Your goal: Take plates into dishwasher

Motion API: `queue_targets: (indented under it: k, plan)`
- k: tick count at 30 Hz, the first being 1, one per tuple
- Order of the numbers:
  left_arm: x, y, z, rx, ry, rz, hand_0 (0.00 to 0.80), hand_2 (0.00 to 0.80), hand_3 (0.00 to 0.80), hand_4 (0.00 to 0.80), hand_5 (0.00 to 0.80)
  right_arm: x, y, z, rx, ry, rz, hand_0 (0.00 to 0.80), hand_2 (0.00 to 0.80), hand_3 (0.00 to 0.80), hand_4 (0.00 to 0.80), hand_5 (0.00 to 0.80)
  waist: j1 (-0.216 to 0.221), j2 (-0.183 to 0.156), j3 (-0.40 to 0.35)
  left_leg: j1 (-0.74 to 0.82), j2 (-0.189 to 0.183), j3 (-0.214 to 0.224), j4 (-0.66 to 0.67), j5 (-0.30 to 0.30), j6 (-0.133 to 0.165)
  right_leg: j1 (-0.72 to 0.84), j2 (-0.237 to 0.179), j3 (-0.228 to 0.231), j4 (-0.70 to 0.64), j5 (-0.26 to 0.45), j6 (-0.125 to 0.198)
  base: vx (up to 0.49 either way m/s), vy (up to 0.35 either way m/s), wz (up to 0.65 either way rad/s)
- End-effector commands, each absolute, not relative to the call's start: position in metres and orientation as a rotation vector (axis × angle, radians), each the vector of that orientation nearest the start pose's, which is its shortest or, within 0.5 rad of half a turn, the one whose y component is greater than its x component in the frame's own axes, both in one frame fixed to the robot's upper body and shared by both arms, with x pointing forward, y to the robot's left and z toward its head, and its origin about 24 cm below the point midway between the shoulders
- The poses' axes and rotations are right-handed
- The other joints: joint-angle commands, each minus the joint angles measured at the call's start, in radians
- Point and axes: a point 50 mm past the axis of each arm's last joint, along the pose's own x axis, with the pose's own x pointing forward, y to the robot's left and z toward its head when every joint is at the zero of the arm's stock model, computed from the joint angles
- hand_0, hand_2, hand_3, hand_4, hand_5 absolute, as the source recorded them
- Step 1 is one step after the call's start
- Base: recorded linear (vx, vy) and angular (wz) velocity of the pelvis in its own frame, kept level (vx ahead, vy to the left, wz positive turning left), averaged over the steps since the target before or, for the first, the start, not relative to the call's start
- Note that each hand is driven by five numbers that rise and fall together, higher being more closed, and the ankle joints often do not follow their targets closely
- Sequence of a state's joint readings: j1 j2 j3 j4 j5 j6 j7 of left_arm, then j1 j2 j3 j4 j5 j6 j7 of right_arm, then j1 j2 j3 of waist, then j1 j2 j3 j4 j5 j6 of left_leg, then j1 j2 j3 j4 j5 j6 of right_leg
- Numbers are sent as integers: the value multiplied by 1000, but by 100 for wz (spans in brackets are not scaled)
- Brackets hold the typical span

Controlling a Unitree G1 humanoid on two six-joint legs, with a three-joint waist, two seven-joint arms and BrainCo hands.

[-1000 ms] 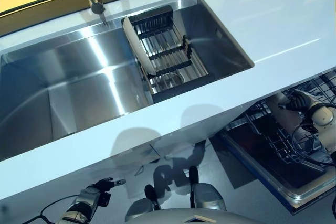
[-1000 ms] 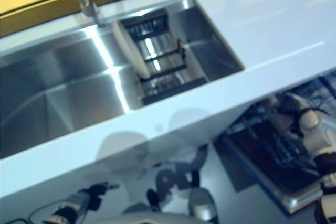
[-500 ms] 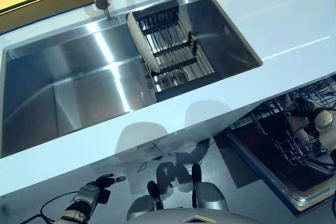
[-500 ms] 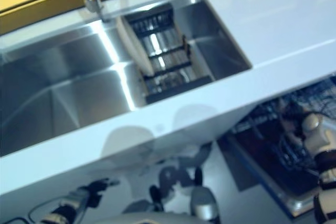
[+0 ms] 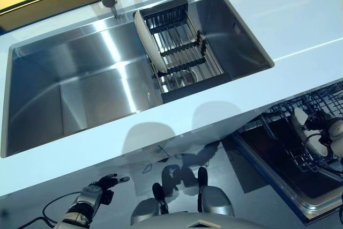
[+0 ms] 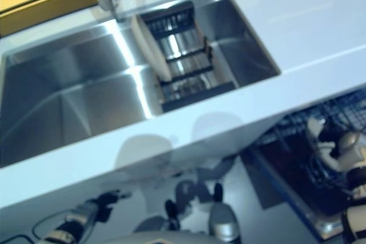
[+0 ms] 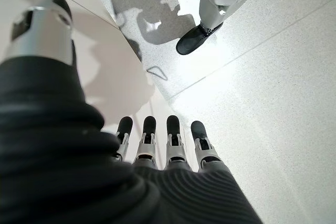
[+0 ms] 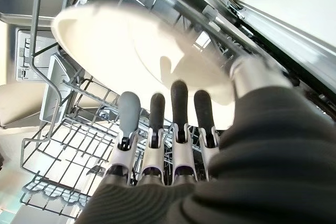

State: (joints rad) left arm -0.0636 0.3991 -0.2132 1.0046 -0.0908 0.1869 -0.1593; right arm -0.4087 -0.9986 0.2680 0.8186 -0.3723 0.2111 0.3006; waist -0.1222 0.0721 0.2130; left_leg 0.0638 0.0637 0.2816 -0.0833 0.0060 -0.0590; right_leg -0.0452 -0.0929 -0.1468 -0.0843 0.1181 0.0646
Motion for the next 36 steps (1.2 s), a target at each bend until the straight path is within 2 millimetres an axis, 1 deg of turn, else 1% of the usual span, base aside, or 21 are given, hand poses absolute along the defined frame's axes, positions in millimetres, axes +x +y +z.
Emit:
queue_targets:
  k: [1, 6, 9, 11, 14, 17, 20, 21, 22, 23, 24, 25, 27, 29, 30, 33, 34, 36]
  plan:
    - [146, 280, -125, 390, 1182, -65, 0, 0, 0, 0, 0, 269, -418, 95, -1219, 875, -177, 0, 0, 0, 0, 0, 15, -32, -45, -52, 14, -31, 60, -16, 13, -25, -8, 2, 137, -103, 55, 39, -1, 0]
    - [142, 281, -127, 388, 1195, -62, 0, 0, 0, 0, 0, 266, -421, 96, -1201, 882, -192, 0, 0, 0, 0, 0, 10, -47, -56, -43, 22, -21, 62, -21, 14, -18, -6, 7, 135, -103, 56, 30, -2, 0]
    - [139, 281, -128, 389, 1203, -61, 0, 0, 0, 0, 0, 262, -425, 100, -1185, 882, -212, 0, 0, 0, 0, 0, 6, -54, -63, -35, 23, -16, 61, -23, 15, -11, -3, 11, 131, -102, 57, 46, 3, 0]
    - [137, 281, -128, 387, 1208, -59, 0, 0, 0, 0, 0, 259, -427, 101, -1153, 882, -226, 0, 0, 0, 0, 0, 4, -58, -67, -29, 24, -14, 58, -24, 14, -7, -2, 13, 128, -101, 58, 48, 13, -1]
    - [132, 283, -130, 380, 1220, -53, 0, 0, 0, 0, 0, 257, -429, 108, -1074, 861, -255, 0, 0, 0, 0, 0, -6, -65, -74, -17, 26, -7, 56, -26, 14, 1, -1, 19, 125, -101, 59, 51, 28, -3]
    - [128, 283, -131, 366, 1231, -42, 0, 0, 0, 0, 0, 251, -433, 114, -1027, 861, -284, 0, 0, 0, 0, 0, -17, -73, -87, -13, 27, 1, 51, -26, 13, 1, 3, 25, 123, -100, 60, 49, 47, -3]
    - [124, 283, -133, 354, 1244, -38, 0, 0, 0, 0, 0, 236, -447, 119, -968, 880, -402, 0, 0, 0, 0, 0, -27, -82, -94, 5, 28, 11, 44, -32, 15, 13, 6, 30, 120, -103, 63, 49, 62, -4]
    - [122, 283, -134, 349, 1248, -34, 0, 0, 0, 0, 0, 231, -452, 126, -940, 870, -448, 0, 0, 0, 0, 0, -33, -88, -103, 5, 28, 16, 42, -29, 14, 11, 8, 35, 116, -98, 63, 56, 81, -5]
    - [119, 282, -135, 344, 1254, -33, 0, 0, 0, 0, 0, 226, -456, 131, -868, 850, -513, 0, 0, 0, 0, 0, -37, -91, -104, 16, 27, 17, 37, -32, 14, 19, 10, 37, 115, -100, 65, 38, 68, -7]
    - [119, 282, -135, 344, 1255, -31, 0, 0, 0, 0, 0, 225, -458, 134, -850, 844, -531, 0, 0, 0, 0, 0, -37, -94, -108, 13, 27, 18, 37, -29, 14, 16, 11, 40, 113, -96, 64, 60, 78, -5]
    - [117, 282, -136, 338, 1262, -27, 0, 0, 0, 0, 0, 221, -463, 143, -808, 820, -588, 0, 0, 0, 0, 0, -43, -100, -111, 24, 26, 18, 33, -34, 16, 24, 13, 44, 113, -100, 66, 27, 48, -7]
    - [116, 282, -137, 337, 1263, -26, 0, 0, 0, 0, 0, 219, -464, 146, -791, 809, -613, 0, 0, 0, 0, 0, -44, -103, -117, 19, 25, 20, 33, -30, 16, 18, 14, 47, 112, -95, 65, 42, 64, -3]
    - [114, 281, -138, 325, 1265, -18, 0, 0, 0, 0, 0, 214, -470, 159, -759, 801, -680, 0, 0, 0, 0, 0, -49, -112, -122, 28, 23, 22, 29, -31, 17, 27, 18, 54, 107, -94, 66, 37, 70, -7]
    - [114, 280, -139, 316, 1266, -16, 0, 0, 0, 0, 0, 207, -477, 174, -754, 801, -737, 0, 0, 0, 0, 0, -51, -120, -130, 33, 21, 22, 25, -32, 19, 30, 21, 59, 102, -91, 66, 42, 86, -20]
    - [113, 278, -140, 310, 1269, -16, 0, 0, 0, 0, 0, 204, -483, 189, -751, 771, -789, 0, 0, 0, 0, 0, -51, -124, -131, 45, 19, 19, 21, -36, 20, 41, 24, 61, 100, -94, 67, 37, 90, -15]
    - [111, 276, -142, 302, 1274, -8, 0, 0, 0, 0, 0, 205, -485, 219, -723, 700, -862, 0, 0, 0, 0, 0, -47, -134, -145, 43, 16, 16, 16, -32, 20, 40, 27, 67, 93, -89, 65, 20, 86, -4]
    - [109, 276, -143, 300, 1277, -3, 0, 0, 0, 0, 0, 210, -482, 233, -714, 644, -886, 0, 0, 0, 0, 0, -43, -139, -149, 44, 14, 13, 15, -32, 20, 43, 28, 68, 92, -88, 66, 7, 72, -4]
    - [107, 275, -144, 291, 1286, 2, 0, 0, 0, 0, 0, 219, -475, 252, -711, 555, -890, 0, 0, 0, 0, 0, -39, -144, -155, 48, 10, 6, 15, -38, 22, 51, 28, 70, 88, -92, 68, 19, 80, -3]
